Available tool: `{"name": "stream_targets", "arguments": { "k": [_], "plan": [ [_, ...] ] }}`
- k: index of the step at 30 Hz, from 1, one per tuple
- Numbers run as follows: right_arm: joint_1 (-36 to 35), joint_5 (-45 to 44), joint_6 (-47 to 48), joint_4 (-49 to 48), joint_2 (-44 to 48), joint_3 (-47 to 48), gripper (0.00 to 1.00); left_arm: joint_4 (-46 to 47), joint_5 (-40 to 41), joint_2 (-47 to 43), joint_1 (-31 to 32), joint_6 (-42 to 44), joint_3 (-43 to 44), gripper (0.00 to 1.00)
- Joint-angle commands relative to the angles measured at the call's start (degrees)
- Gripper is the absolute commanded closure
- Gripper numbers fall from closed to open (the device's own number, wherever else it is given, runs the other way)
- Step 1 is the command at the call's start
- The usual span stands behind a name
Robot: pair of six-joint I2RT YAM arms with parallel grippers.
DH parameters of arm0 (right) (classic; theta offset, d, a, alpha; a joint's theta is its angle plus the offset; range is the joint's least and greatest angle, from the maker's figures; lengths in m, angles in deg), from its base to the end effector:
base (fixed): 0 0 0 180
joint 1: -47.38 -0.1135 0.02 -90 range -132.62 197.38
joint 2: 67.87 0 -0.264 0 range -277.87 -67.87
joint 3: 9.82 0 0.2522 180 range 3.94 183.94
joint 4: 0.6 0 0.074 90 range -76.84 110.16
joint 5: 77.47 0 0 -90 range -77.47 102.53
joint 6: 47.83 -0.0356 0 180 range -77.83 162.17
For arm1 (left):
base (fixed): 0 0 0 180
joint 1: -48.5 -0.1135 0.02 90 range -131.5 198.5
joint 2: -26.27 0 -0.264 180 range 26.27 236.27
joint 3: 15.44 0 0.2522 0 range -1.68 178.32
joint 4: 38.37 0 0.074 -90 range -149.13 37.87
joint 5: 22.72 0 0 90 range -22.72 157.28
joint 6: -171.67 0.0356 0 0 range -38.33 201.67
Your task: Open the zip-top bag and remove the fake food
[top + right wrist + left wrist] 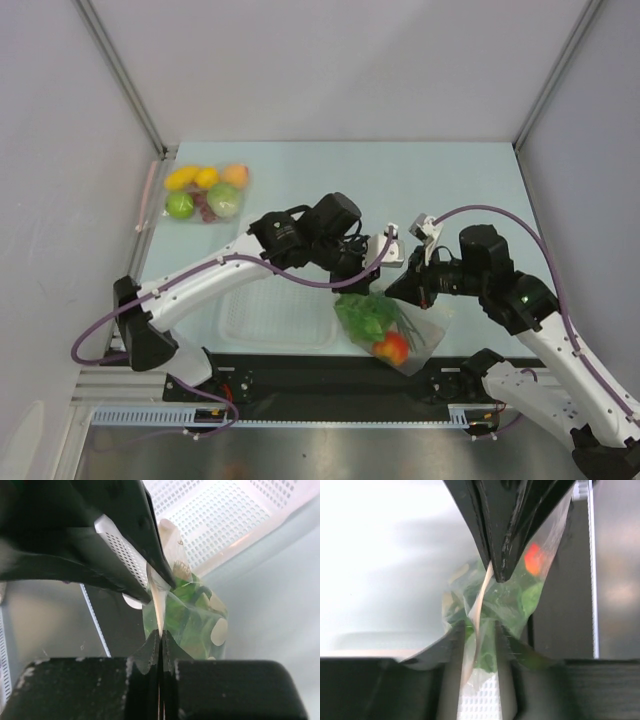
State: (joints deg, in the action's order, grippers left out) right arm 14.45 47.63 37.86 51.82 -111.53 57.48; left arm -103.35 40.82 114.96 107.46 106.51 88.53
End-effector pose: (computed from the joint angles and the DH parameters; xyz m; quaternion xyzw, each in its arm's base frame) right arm 0.1151 0.0990 0.3472 -0.3516 0.7572 0.4009 0.3772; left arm 0.1544 -0.2873 0.3632 0.6690 0.6276 -0.3038 0.2575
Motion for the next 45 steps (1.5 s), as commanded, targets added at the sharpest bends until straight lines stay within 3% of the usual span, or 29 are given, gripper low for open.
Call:
{"name": "stream_targets", "arguments": {
  "k": [1,3,5,11,20,36,45],
  "plan": [
    [-0.4,-2.0,0.5,-2.3,0.3,-0.6,1.0,9.7,0.5,-6.8,-0.6,-3.9,-3.3,0.62],
    [-0.2,-3.4,1.1,-2.5,0.9,-0.5,1.0,13.1,2.5,-9.0,-1.7,-5.6,-6.2,0.4],
    [0.2,-4.0,1.9,-2.5,1.4,-0.5,1.0,18.8,2.5,-13.3,-3.6,-8.6,-11.1,0.31],
    [6.9,2.9,1.2,-5.9,3.1,-2.1,1.0,35.7,-3.8,-24.0,-13.3,-16.7,-26.0,0.18],
    [15.7,14.5,-2.4,-13.1,5.5,-5.2,1.0,48.0,-6.6,-25.8,-16.2,-23.6,-36.9,0.19],
    [16.6,20.7,-7.4,-17.3,7.5,-5.8,1.0,65.1,-12.4,-20.0,-18.6,-31.2,-41.8,0.21],
    [16.8,22.5,-9.0,-19.2,7.7,-7.1,1.0,72.7,-17.2,-17.7,-18.9,-35.6,-42.6,0.57]
  ]
}}
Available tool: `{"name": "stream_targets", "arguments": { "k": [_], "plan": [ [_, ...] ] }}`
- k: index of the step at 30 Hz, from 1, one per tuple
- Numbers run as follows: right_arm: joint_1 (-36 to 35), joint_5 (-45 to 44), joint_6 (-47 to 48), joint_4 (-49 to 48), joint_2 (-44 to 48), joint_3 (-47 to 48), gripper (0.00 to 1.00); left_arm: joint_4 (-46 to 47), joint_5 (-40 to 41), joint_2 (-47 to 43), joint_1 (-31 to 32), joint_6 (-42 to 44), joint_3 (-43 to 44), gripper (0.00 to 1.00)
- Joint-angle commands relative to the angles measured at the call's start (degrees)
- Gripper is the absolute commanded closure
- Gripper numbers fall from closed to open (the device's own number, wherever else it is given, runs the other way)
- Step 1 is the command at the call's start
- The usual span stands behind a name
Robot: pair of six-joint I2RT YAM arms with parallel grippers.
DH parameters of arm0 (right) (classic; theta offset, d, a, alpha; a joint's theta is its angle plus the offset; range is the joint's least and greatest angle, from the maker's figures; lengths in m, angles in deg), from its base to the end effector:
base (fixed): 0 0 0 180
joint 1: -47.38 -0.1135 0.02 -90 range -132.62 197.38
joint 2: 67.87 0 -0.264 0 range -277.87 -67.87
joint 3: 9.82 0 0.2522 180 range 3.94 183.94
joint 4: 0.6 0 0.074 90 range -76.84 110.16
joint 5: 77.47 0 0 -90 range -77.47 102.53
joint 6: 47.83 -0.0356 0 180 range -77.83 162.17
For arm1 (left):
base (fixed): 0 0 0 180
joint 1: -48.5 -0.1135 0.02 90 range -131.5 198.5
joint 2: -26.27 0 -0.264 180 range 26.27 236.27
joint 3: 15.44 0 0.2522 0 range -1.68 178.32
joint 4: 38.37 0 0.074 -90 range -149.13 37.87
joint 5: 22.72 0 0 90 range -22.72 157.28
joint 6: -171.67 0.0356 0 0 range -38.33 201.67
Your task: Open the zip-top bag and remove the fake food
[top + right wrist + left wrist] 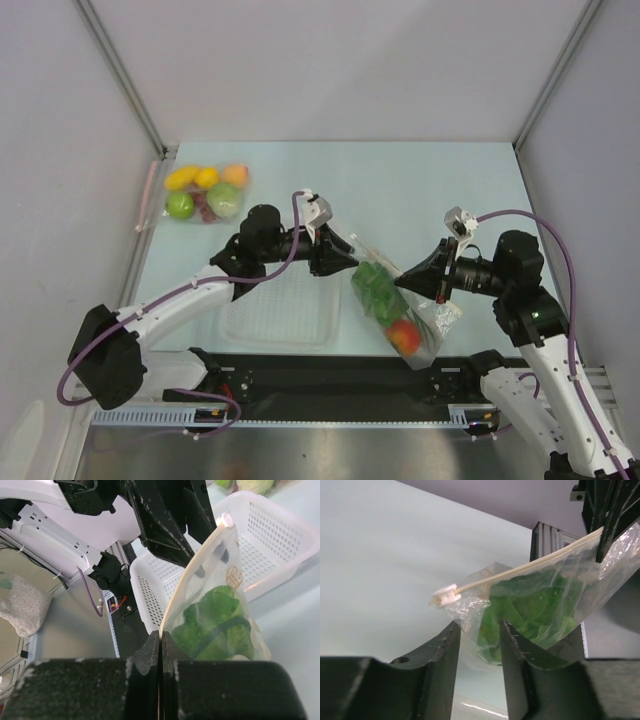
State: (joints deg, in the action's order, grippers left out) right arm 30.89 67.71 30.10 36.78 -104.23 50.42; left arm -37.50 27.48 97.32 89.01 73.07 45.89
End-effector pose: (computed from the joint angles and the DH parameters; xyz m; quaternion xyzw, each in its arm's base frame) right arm 0.1161 0.0648 0.3501 -0.3134 0.6844 0.4878 0.4420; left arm 0.2004 -0.2012 0.3050 0.4092 0.6258 -0.4893 0.4489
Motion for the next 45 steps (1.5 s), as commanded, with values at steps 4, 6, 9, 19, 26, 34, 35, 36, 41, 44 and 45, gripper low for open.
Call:
{"name": "stream_targets", "arguments": {
  "k": [4,6,9,19,26,34,35,36,41,44,45],
  "plan": [
    [0.2,2.9,-1.5,-4.5,0.3,-0.5,1.0,8.7,-5.6,0.1,-0.4,-3.6,0.0,0.6],
    [0.2,3.0,-1.6,-4.7,0.6,-0.4,1.0,8.9,-5.9,0.7,-0.4,-4.0,0.2,0.6],
    [0.2,3.2,-2.2,-5.3,0.8,-0.3,1.0,7.3,-5.2,1.7,-0.4,-3.7,0.6,0.52],
    [0.2,4.3,-4.1,-6.4,1.6,0.3,1.0,7.6,-4.4,4.4,-0.4,-4.3,0.1,0.27],
    [0.2,5.0,-4.2,-6.1,1.5,-0.3,1.0,14.5,-6.9,5.3,-0.3,-7.4,-0.7,0.64],
    [0.3,1.9,-1.5,-3.4,-0.1,-1.4,1.0,12.6,-6.7,3.0,-0.3,-6.3,-1.4,1.0],
    [0.2,1.2,-1.1,-3.4,-0.1,-1.5,1.0,12.4,-6.9,2.9,-0.3,-6.2,-1.4,1.0],
    [0.2,-0.1,-0.9,-2.2,-0.5,-1.5,1.0,12.2,-7.0,2.6,-0.3,-6.1,-1.6,1.0],
    [0.2,-8.0,2.4,2.3,-2.9,-0.4,0.69,7.1,-5.9,1.3,-0.3,-3.6,-1.3,1.0],
    [0.2,-10.4,5.0,4.3,-4.9,2.8,0.44,3.2,-6.4,0.1,-0.3,-1.2,-0.4,1.0],
    [0.2,-10.8,6.3,5.3,-5.8,4.0,0.4,2.4,-6.5,-0.2,-0.3,-0.2,0.0,1.0]
  ]
}}
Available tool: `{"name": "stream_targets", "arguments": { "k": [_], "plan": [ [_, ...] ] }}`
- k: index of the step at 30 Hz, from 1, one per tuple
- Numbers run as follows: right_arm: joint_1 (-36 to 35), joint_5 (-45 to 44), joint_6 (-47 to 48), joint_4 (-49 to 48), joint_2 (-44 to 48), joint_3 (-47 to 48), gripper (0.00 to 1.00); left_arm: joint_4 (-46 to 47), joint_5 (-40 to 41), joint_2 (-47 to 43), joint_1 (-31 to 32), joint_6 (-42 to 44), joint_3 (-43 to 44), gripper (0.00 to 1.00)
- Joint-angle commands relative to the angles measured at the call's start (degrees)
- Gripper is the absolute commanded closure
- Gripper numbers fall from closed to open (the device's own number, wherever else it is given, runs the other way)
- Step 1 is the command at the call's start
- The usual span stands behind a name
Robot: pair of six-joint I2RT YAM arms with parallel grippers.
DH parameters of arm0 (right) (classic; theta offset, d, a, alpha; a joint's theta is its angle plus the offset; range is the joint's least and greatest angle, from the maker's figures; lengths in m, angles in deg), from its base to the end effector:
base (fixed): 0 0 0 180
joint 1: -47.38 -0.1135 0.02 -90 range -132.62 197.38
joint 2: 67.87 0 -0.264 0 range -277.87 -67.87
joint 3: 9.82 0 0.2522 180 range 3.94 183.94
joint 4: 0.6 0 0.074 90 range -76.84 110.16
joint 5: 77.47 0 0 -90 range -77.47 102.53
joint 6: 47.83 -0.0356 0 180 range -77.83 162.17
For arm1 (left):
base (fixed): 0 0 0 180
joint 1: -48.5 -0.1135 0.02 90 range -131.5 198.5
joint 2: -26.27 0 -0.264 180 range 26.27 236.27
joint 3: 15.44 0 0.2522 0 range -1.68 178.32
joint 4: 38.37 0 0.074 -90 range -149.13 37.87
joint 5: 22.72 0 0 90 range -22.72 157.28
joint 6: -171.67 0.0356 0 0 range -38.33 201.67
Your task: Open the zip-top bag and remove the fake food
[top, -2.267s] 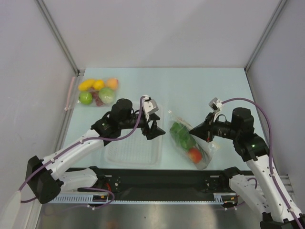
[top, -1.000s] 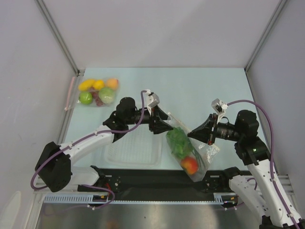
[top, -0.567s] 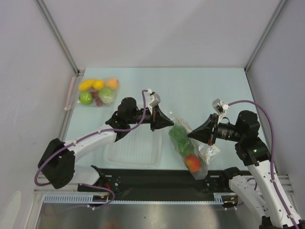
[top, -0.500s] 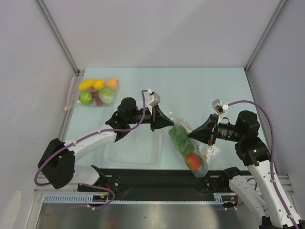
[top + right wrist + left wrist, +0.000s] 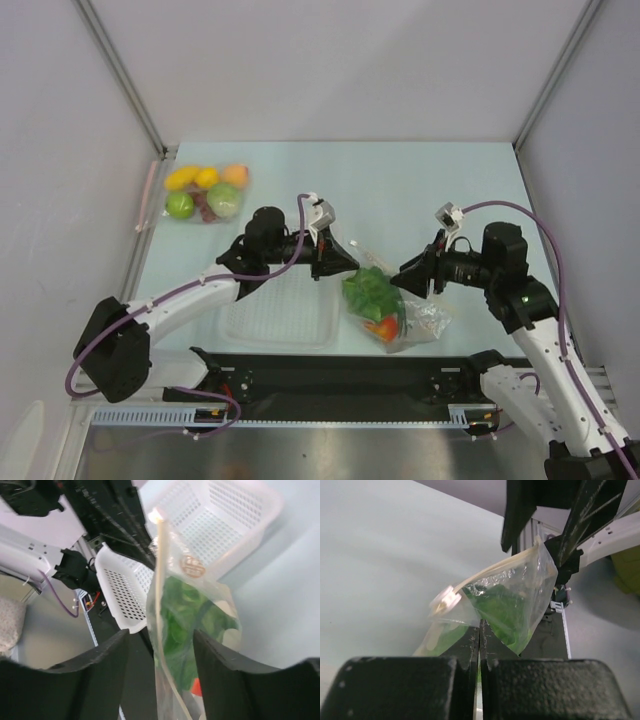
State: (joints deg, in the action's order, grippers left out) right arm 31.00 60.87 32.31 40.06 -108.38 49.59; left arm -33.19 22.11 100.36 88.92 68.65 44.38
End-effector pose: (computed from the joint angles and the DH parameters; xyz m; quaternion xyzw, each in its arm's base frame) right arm 0.1351 0.0674 0.3305 -0.2722 0.7410 0.4463 0.4215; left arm 0.2043 -0.2072 0.2896 0.4085 0.6236 -0.5304 0.4037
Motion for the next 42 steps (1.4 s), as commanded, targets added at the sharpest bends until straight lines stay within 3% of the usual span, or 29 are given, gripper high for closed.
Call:
{"name": "stream_targets", "arguments": {
  "k": [1,5,10,19,30,42],
  "plan": [
    [0.1,-4.6,4.9,2.4,-2.5,5.9,0.38,-2.7,-1.3,-3.9,-0.2,4.6,1.7,1.0],
    [-1.2,-6.7,7.1,2.8,-7.8,11.6,0.37,-3.6,-1.8,-4.5,0.0,4.8,2.1,1.0],
    [-8.6,-14.1,9.7,2.8,-12.1,16.8,0.43,-4.1,-1.7,-3.9,0.4,4.9,2.5,1.0],
    [-17.1,-20.0,12.9,1.2,-18.7,20.4,0.46,-4.9,-2.6,-4.2,0.7,5.2,2.9,1.0],
    [-21.6,-24.0,16.5,-1.0,-24.1,23.8,0.45,-5.9,-3.1,-4.8,1.1,5.5,3.2,1.0],
    [-23.3,-22.8,18.2,-1.8,-25.9,24.1,0.46,-7.5,-3.0,-5.6,1.4,6.2,3.6,1.0]
  ]
}}
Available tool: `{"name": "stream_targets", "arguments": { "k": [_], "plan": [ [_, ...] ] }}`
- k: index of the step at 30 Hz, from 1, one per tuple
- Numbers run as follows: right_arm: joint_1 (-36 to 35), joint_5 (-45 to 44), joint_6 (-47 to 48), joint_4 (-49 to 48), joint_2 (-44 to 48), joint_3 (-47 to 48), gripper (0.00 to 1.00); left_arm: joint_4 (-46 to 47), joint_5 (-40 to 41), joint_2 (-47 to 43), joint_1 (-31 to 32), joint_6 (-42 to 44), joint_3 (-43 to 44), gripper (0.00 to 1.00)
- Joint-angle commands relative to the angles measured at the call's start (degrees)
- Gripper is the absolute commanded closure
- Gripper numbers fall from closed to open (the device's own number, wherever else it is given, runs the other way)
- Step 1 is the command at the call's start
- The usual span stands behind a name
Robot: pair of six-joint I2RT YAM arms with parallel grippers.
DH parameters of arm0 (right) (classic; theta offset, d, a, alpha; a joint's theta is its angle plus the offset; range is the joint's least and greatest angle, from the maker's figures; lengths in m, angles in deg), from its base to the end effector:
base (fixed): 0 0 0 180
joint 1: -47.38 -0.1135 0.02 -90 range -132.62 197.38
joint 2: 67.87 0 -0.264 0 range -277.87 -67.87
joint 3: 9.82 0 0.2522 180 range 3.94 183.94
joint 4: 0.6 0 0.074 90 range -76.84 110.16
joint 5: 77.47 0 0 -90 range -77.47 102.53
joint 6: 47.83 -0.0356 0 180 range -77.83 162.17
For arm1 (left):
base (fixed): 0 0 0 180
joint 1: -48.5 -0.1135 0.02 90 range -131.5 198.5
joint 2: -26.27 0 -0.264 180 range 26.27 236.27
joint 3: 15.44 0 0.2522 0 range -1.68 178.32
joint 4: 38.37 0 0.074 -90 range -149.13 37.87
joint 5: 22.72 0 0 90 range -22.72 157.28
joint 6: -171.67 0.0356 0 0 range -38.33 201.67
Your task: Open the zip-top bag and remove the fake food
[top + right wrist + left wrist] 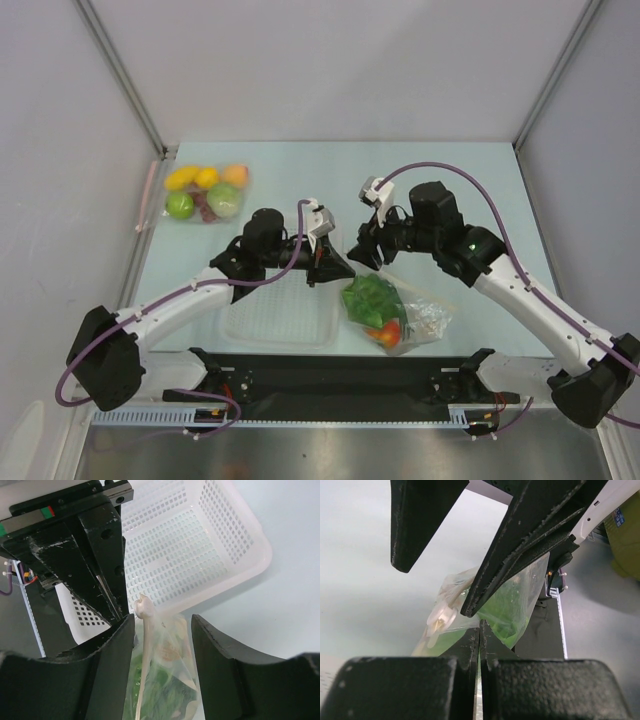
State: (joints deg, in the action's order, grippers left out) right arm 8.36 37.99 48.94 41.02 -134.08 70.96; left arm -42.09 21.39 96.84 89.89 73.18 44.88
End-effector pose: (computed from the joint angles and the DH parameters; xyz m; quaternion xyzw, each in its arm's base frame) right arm 0.1862 0.1706 0.3702 -0.4296 0.7216 0.3220 0.4371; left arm 0.1903 -0.2018 0.2937 0.4357 0.6278 -0.5176 0.3847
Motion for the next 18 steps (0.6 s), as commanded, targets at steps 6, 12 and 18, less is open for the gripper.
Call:
{"name": "stream_targets", "arguments": {
  "k": [6,12,18],
  "plan": [
    [-1.7,-0.7,2.0,-3.6,-0.8,2.5,0.46,0.6,-2.5,-2.1,0.7,1.9,3.6,1.0],
    [-3.1,-1.9,2.4,-3.8,-1.3,2.5,0.49,0.0,-2.2,-2.2,0.9,2.3,3.8,1.0],
    [-3.3,-2.4,2.6,-3.4,-1.2,2.5,0.9,-0.5,-1.7,-2.4,1.0,2.4,3.4,1.0]
  ]
}}
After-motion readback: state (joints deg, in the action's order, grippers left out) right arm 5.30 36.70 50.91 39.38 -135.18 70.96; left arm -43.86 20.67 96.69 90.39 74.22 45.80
